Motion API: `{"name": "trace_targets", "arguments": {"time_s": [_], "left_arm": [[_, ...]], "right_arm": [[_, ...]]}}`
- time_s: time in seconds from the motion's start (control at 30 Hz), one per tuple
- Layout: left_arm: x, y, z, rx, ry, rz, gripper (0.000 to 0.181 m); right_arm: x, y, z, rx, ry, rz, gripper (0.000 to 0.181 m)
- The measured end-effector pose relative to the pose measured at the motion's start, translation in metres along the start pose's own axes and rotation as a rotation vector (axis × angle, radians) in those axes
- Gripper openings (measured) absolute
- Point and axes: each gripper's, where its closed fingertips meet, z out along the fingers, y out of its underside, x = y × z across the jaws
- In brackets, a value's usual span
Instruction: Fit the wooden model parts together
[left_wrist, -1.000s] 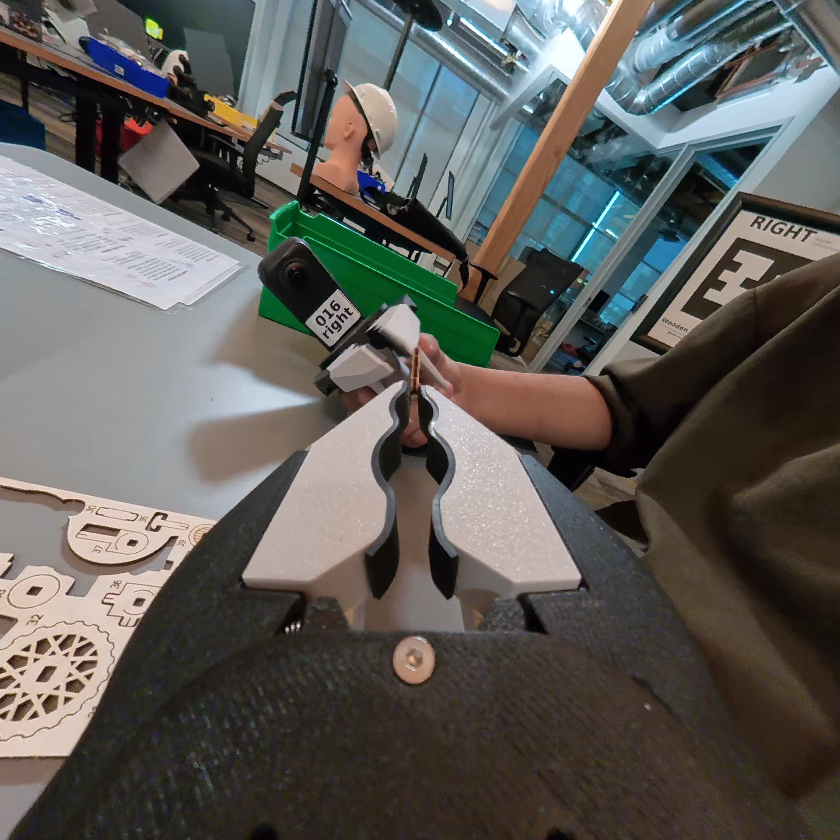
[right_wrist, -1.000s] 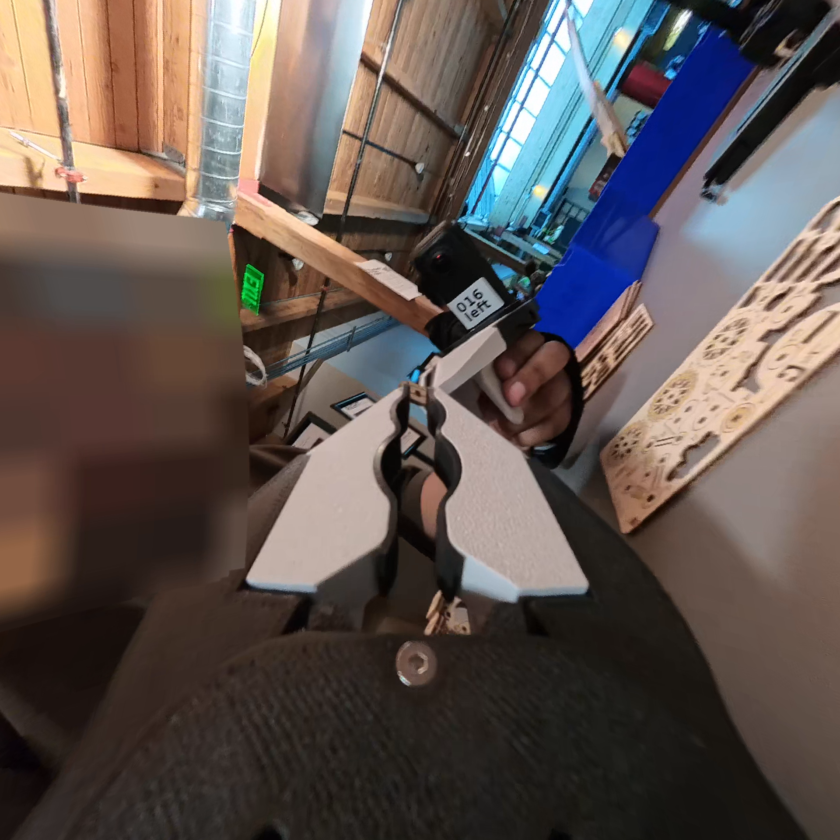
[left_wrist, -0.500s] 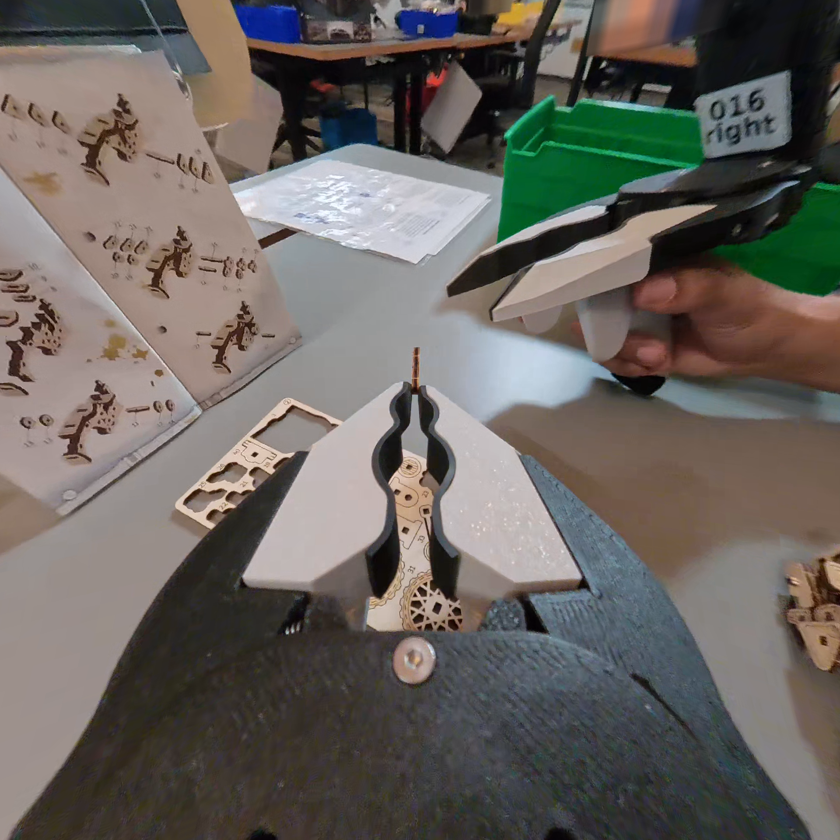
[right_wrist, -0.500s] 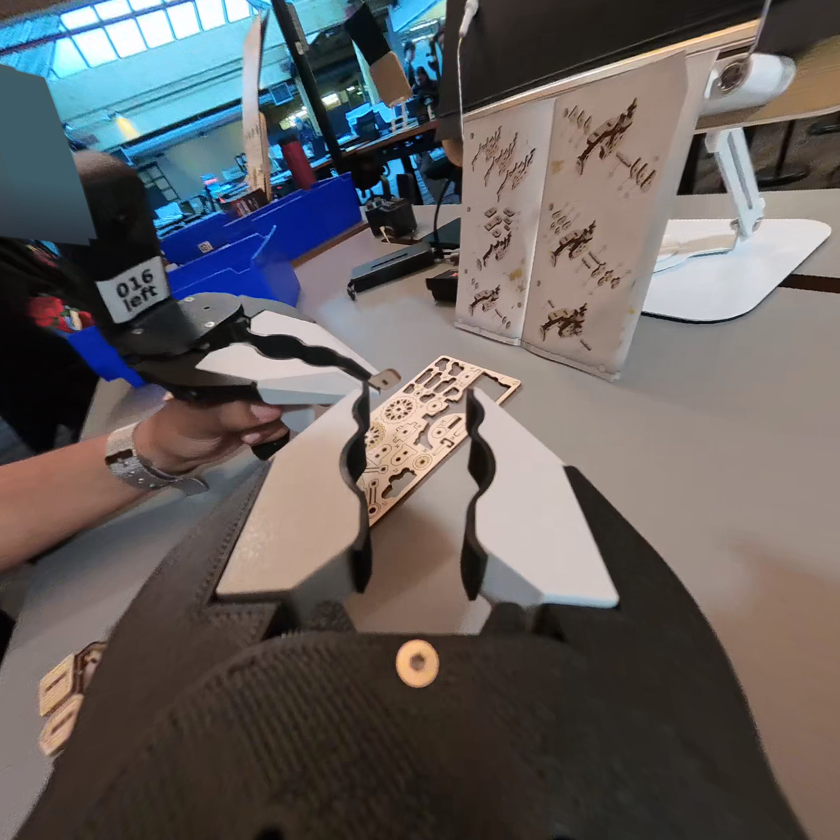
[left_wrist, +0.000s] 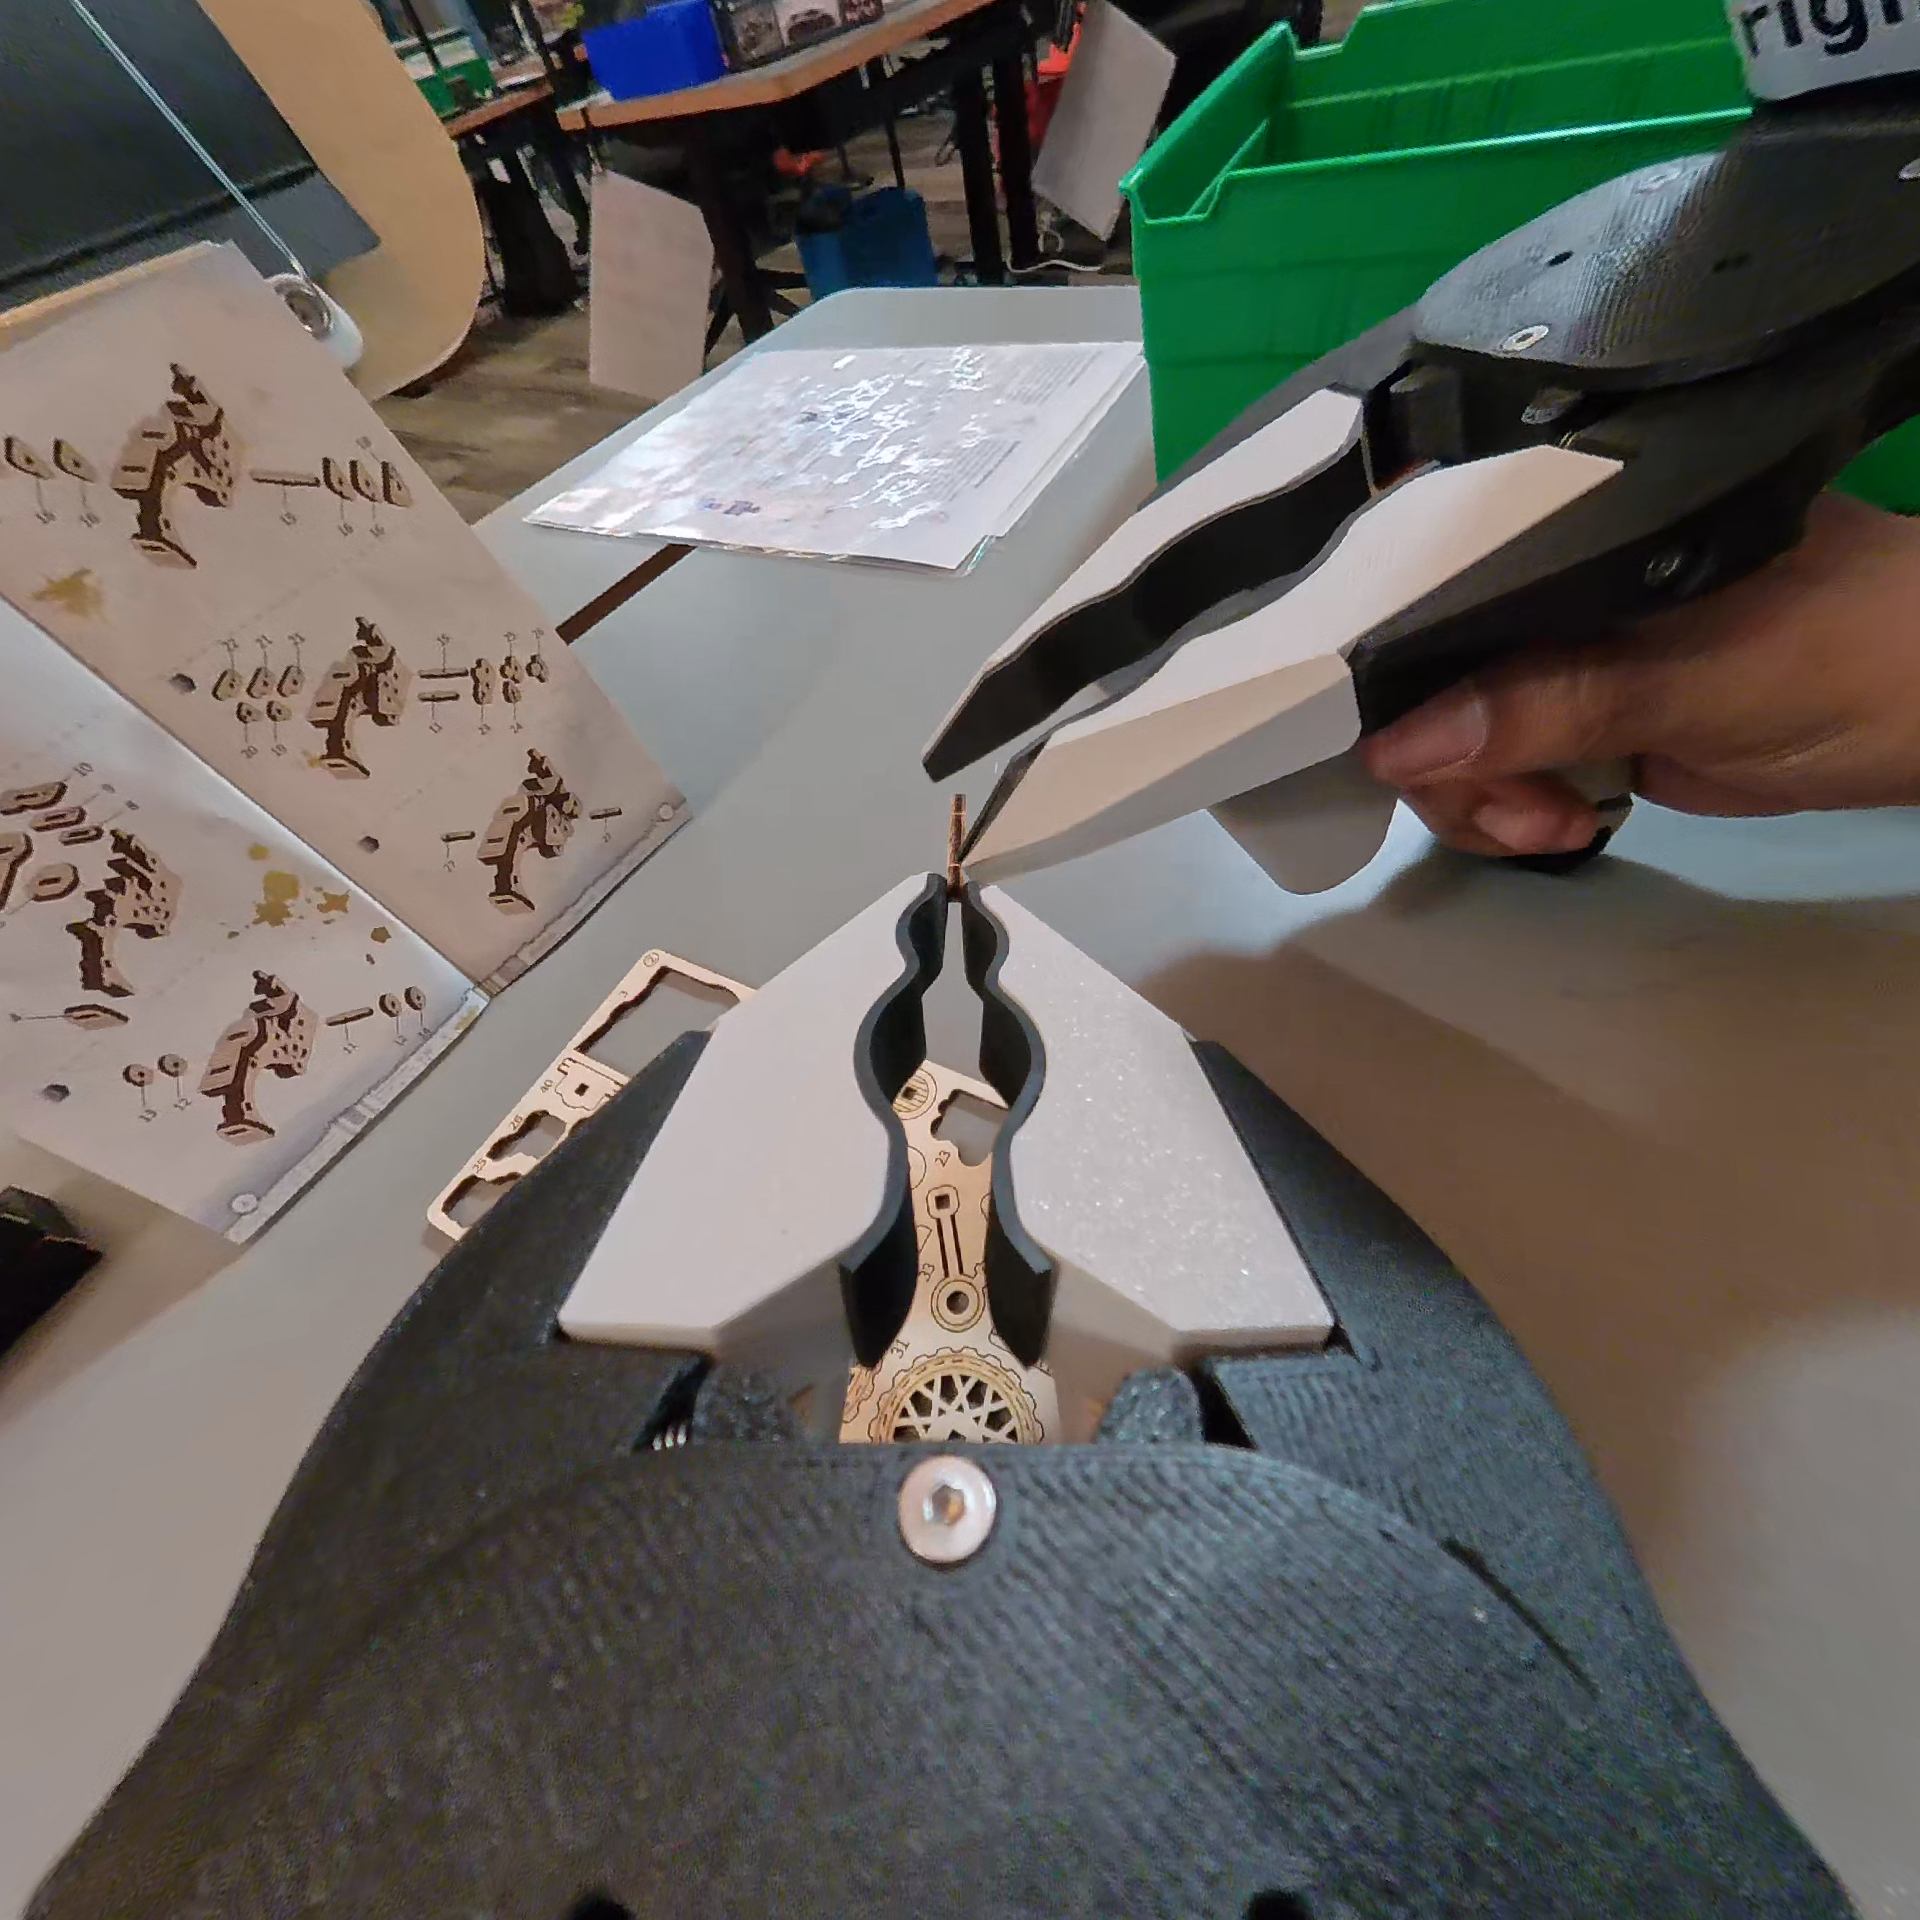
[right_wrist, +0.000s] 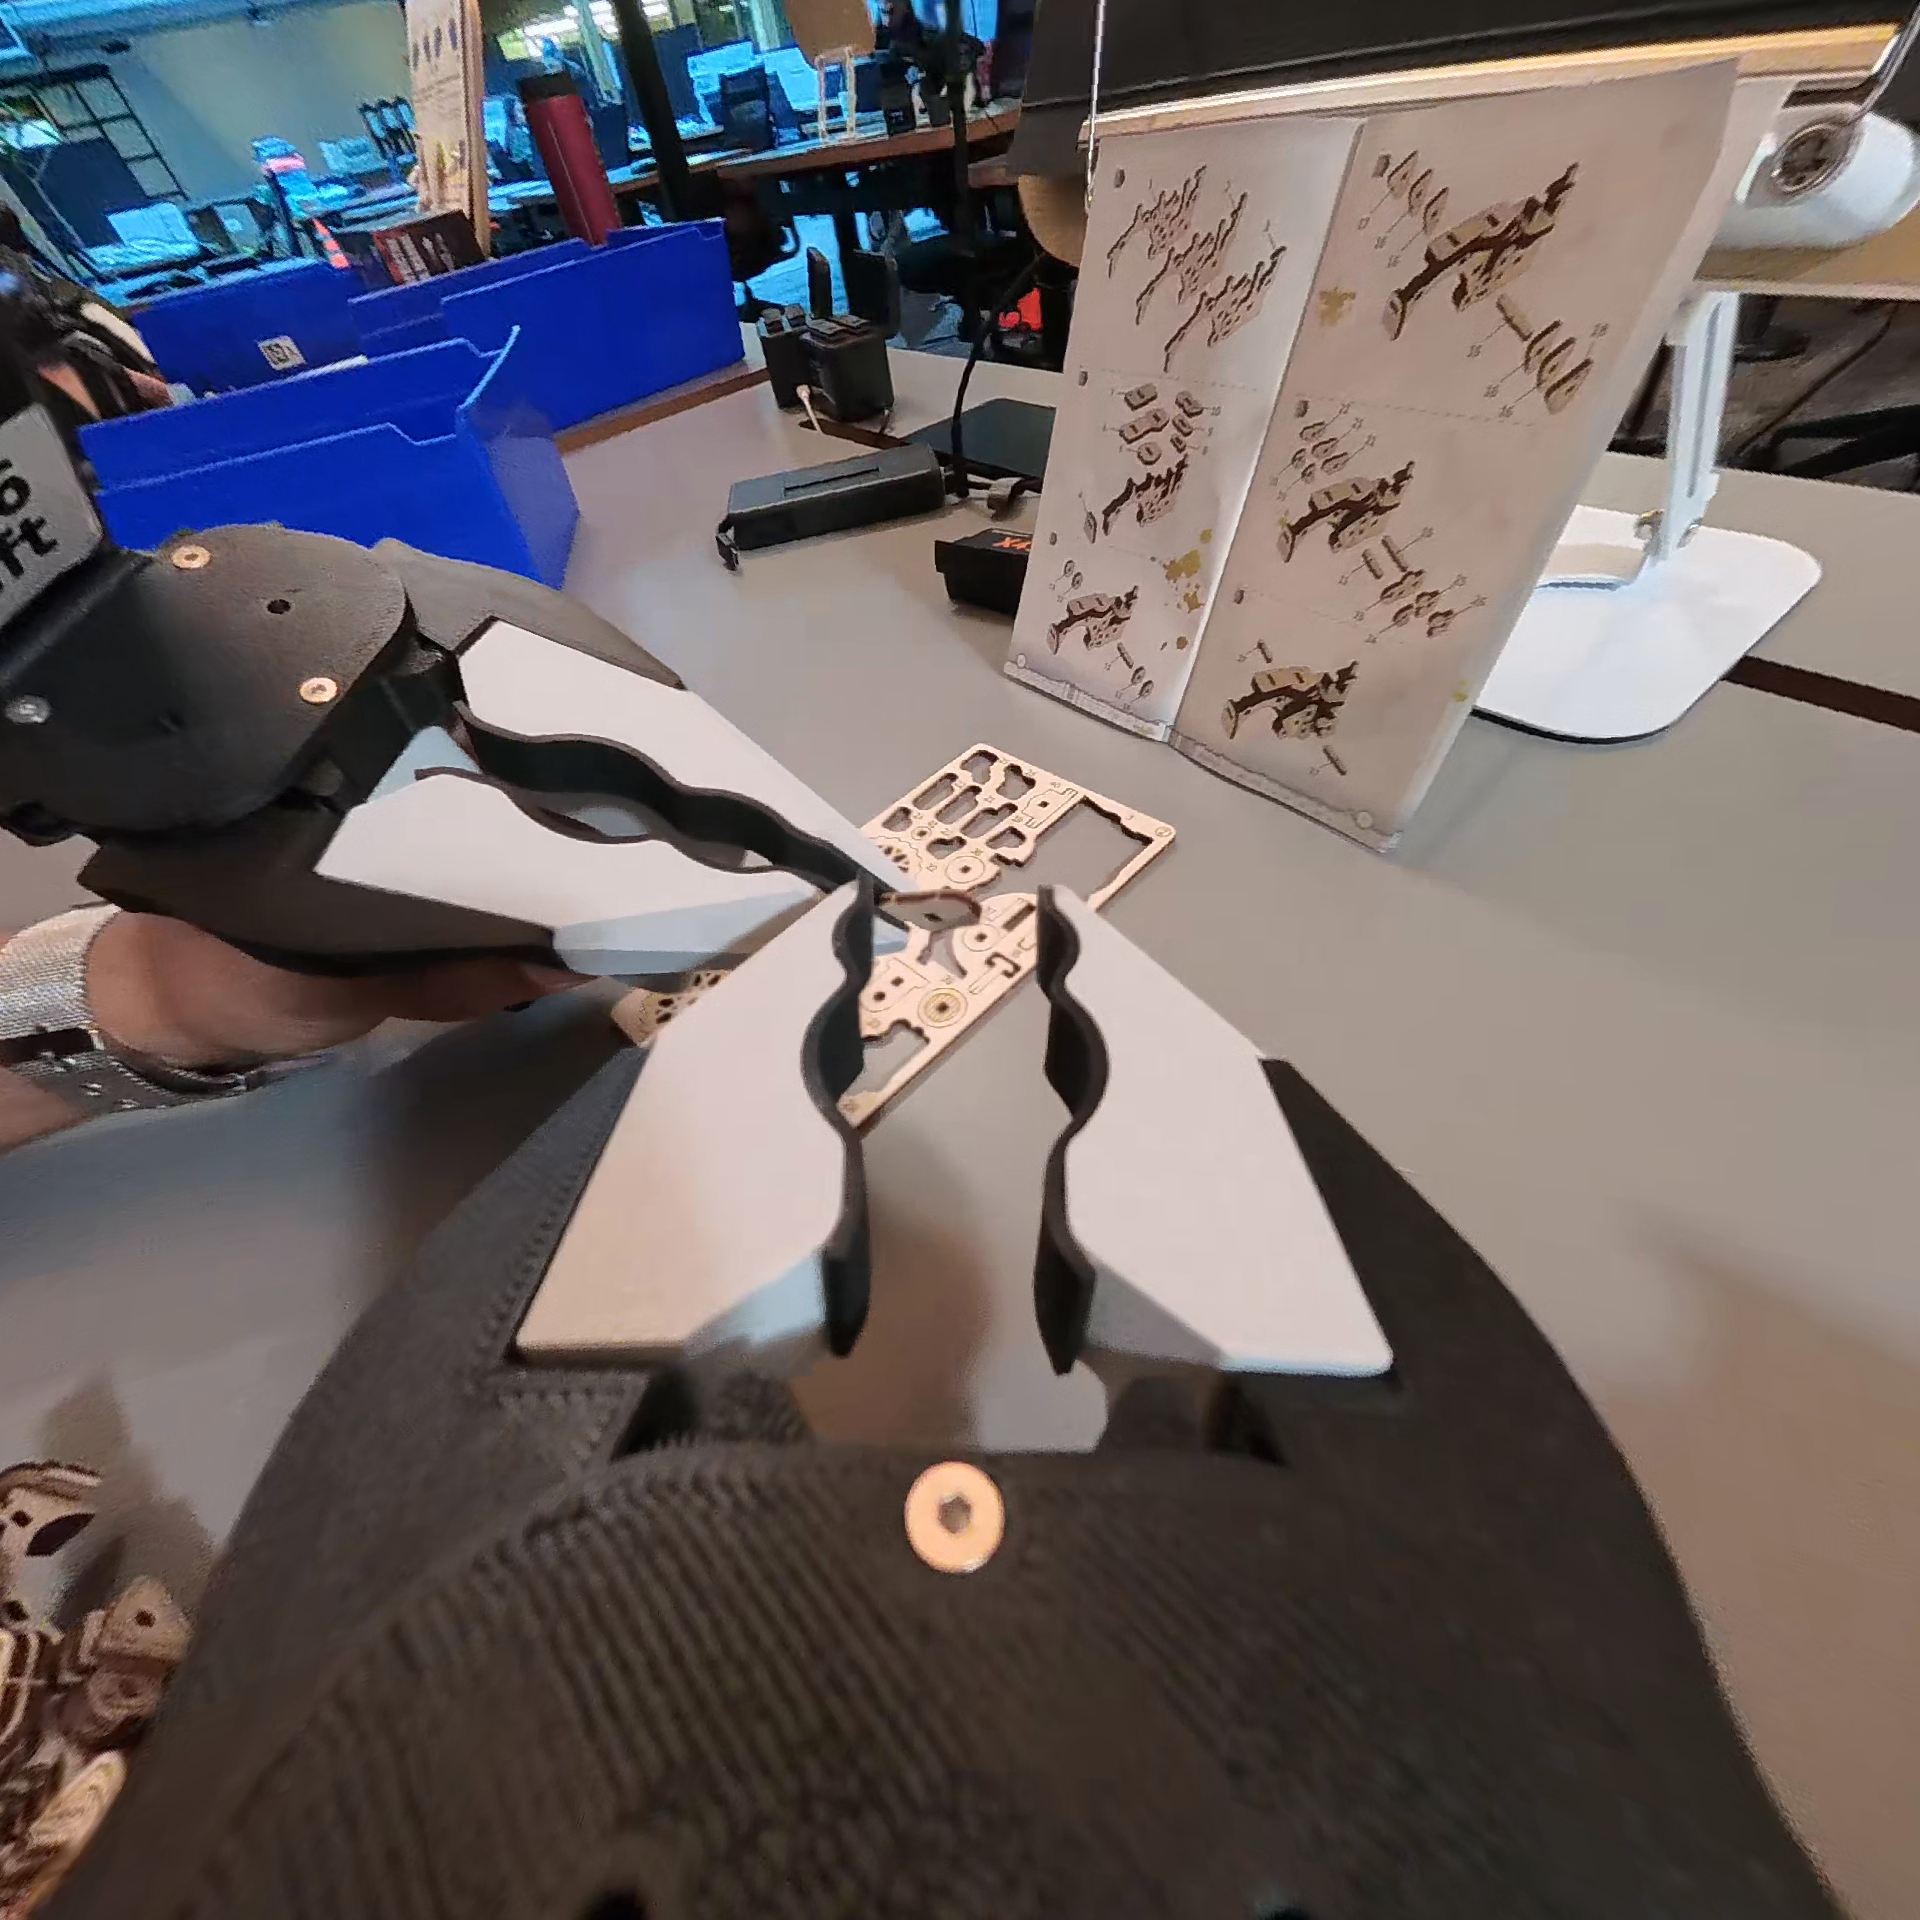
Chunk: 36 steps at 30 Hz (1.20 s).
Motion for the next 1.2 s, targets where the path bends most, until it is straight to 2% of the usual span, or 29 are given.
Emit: {"name": "trace_targets", "arguments": {"time_s": [0.17, 0.47, 0.5, 0.63, 0.73, 0.9, 1.07, 1.2], "left_arm": [[0.000, -0.002, -0.001, 0.006, -0.017, 0.020, 0.000], [-0.001, -0.002, 0.001, 0.000, -0.025, 0.013, 0.000], [0.001, -0.001, 0.001, -0.009, -0.016, 0.020, 0.000], [0.000, -0.004, -0.002, 0.006, -0.024, 0.023, 0.000], [-0.001, -0.001, -0.001, 0.001, -0.020, 0.006, 0.000], [0.000, 0.000, 0.000, -0.003, -0.023, 0.021, 0.000], [0.001, -0.002, -0.001, 0.007, -0.025, 0.031, 0.000], [0.001, 0.001, 0.002, -0.012, -0.033, 0.044, 0.000]], "right_arm": [[-0.003, -0.001, 0.000, 0.002, -0.032, 0.022, 0.015], [0.000, -0.002, 0.000, -0.004, -0.058, 0.134, 0.012], [0.007, -0.003, -0.001, 0.013, -0.023, 0.146, 0.000], [0.034, -0.008, -0.011, 0.037, 0.050, 0.160, 0.000], [0.032, -0.011, -0.013, 0.063, 0.026, 0.174, 0.000], [0.009, -0.006, -0.003, 0.036, -0.020, 0.135, 0.026], [0.001, 0.001, 0.002, -0.001, -0.054, 0.159, 0.025], [-0.001, 0.003, 0.003, -0.022, -0.070, 0.183, 0.014]]}}
